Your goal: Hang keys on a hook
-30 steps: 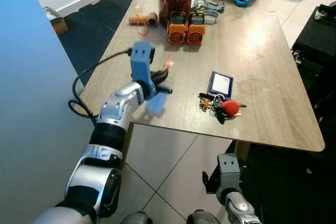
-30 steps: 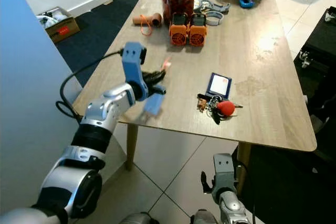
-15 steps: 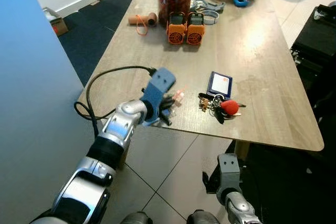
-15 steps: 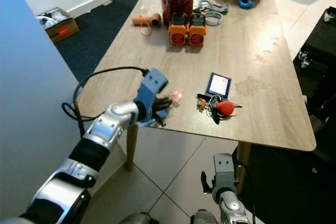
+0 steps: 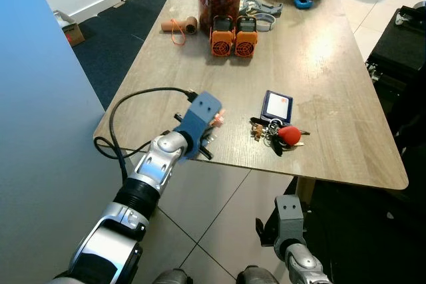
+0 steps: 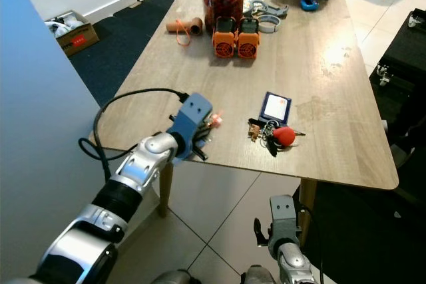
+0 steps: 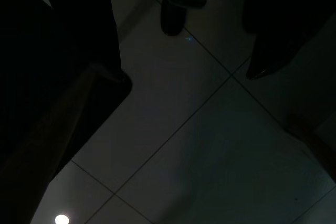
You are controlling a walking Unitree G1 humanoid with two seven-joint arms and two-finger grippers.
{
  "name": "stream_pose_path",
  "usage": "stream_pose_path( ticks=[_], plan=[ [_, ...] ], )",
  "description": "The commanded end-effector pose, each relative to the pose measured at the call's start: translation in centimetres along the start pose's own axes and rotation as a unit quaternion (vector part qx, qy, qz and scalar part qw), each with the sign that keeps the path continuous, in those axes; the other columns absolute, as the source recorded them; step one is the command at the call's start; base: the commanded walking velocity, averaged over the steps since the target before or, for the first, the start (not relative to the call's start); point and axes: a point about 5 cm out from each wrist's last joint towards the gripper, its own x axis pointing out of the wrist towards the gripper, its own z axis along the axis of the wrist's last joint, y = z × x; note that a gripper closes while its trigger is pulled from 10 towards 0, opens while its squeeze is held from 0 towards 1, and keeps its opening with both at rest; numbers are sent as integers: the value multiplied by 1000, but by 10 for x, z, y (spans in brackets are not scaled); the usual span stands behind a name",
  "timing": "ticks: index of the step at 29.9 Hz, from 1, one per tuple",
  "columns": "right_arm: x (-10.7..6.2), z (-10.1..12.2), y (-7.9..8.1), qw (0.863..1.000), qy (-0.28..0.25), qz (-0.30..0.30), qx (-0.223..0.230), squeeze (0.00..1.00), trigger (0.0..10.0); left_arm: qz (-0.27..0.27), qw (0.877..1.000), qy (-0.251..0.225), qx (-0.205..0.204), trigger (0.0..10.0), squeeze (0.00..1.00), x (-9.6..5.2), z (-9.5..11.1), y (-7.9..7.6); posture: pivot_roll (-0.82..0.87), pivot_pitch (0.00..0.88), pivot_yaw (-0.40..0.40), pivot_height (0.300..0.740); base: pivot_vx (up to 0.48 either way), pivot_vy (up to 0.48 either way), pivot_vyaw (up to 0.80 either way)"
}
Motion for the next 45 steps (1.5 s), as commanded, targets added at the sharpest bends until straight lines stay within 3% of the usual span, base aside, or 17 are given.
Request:
stream_pose_path(
  ticks=[1,2,4,5,11,12,15,21,24,40,45],
  plan=[
    [-3,-8,1,1000,16,1,0,0,10000,1,1000,-3,-13,10000,0,2,-1,-1,67,91,17,740,0,0,0],
    [-3,-8,1,1000,16,1,1,0,10000,0,1000,-1,-23,10000,192,2,-2,0,66,90,21,740,0,0,0],
    [-3,-8,2,1000,16,1,1,0,10000,-2,1000,0,-30,10000,192,2,-2,0,66,89,21,740,0,0,0],
    [-3,-8,2,1000,15,1,2,0,10000,2,999,-2,-36,10000,1000,2,-1,1,66,87,22,740,0,0,0],
    [-1,-3,1,1000,11,0,4,0,10000,12,999,-20,-46,10000,969,5,7,6,59,128,21,740,0,0,0],
    [0,-2,0,1000,8,-2,5,0,10000,7,998,-33,-51,10000,0,4,11,7,57,127,21,740,0,0,0],
    [1,0,-2,1000,5,-3,2,0,10000,-12,995,-63,-74,10000,0,1,16,12,51,143,22,740,0,0,0],
    [0,-1,-4,1000,5,-7,8,0,10000,-8,995,-63,-72,10000,0,-1,13,16,51,149,17,740,0,0,0],
    [-2,-4,-4,1000,9,-5,3,0,10000,-30,995,-65,-70,10000,0,-4,6,18,54,140,19,740,0,0,0],
    [-3,-7,-1,1000,12,-3,5,0,10000,1,999,-37,-27,10000,0,-8,-20,29,51,141,12,740,0,0,0],
    [-3,-6,-2,1000,12,0,0,0,10000,-25,998,-39,-35,10000,0,-10,-27,31,47,161,8,740,0,0,0]
  ],
)
